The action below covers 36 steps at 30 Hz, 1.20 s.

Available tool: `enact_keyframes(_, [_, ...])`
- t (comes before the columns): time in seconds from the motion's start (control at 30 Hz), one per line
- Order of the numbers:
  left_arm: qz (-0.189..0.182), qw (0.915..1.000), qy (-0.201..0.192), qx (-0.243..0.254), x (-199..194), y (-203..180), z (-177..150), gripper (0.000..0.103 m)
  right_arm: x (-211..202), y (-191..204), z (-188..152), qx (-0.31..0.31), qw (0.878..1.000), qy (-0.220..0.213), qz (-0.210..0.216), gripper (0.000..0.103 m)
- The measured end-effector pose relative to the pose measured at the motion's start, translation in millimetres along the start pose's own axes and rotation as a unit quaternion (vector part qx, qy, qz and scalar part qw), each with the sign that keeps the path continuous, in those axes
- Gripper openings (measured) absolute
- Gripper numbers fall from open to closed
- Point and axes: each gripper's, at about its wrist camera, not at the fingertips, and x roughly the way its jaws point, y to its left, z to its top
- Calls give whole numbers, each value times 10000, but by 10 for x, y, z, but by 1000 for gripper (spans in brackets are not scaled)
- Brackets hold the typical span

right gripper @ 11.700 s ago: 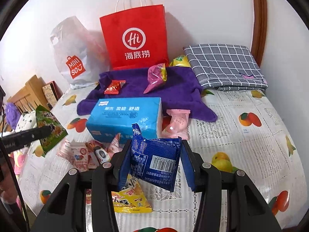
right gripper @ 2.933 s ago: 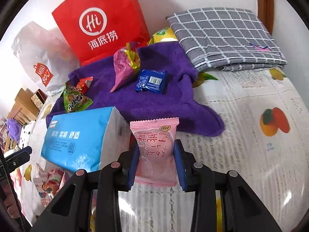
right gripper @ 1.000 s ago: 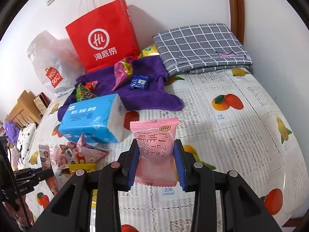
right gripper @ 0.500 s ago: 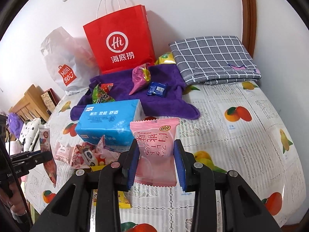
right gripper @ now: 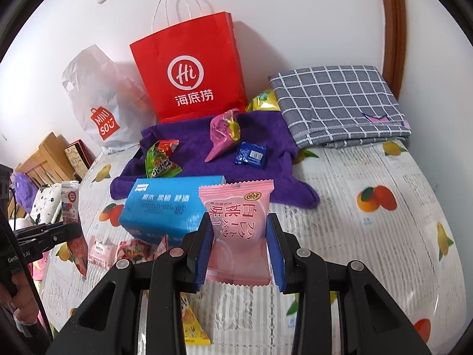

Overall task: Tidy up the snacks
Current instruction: 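Carry the candy stick in the left tool while the right tool carries the pink snack to the towel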

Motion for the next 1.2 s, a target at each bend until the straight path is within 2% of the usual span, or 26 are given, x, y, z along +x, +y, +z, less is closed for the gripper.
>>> enact_keyframes(0.53, [143, 9999, -59, -73, 291, 231, 565, 19, 539, 134, 483, -173, 9996, 8, 233, 35])
enact_keyframes(0.87, [227, 9997, -56, 19, 429, 259, 797, 19, 807, 186, 741, -300, 9991, -29, 282, 35])
enact_keyframes(1.2, [296, 9996, 18, -19, 601, 340, 936, 19, 1003, 134, 863, -315, 9992, -39, 262, 35])
